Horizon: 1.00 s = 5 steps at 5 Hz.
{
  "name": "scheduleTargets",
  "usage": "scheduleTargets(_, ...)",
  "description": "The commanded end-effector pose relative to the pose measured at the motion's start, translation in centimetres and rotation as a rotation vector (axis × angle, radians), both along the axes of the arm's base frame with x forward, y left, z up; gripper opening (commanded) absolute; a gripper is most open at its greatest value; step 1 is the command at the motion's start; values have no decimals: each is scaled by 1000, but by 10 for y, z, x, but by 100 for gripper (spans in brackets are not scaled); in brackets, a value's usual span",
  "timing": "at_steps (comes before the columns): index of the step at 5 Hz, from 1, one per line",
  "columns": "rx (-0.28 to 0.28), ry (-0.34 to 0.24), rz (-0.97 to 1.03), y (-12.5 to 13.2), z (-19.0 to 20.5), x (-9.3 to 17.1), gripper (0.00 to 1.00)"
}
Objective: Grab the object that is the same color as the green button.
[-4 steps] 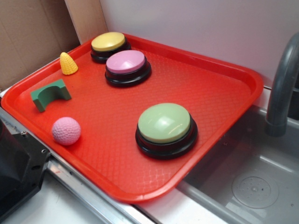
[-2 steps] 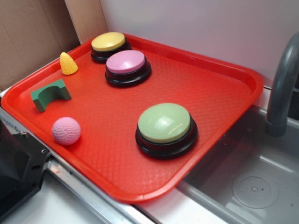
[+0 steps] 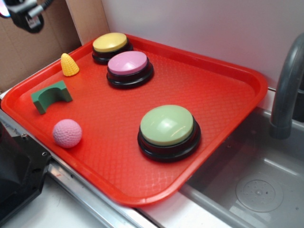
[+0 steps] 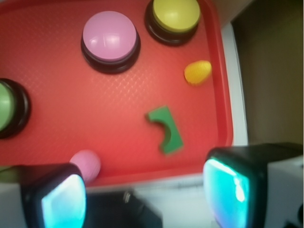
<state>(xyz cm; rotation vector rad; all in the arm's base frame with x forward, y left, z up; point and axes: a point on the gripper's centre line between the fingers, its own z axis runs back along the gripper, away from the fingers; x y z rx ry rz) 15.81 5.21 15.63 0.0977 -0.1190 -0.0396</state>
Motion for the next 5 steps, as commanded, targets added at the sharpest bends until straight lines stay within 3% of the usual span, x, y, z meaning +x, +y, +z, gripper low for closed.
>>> scheduleTargets(1,-22,3,29,42,-68,3,100)
scheduleTargets(2,-50,38,49,49,-95,1,100)
scheduleTargets(3,-20,21,73,41,-96,11,100)
scheduleTargets(5,-20,21,73,41,-96,11,100)
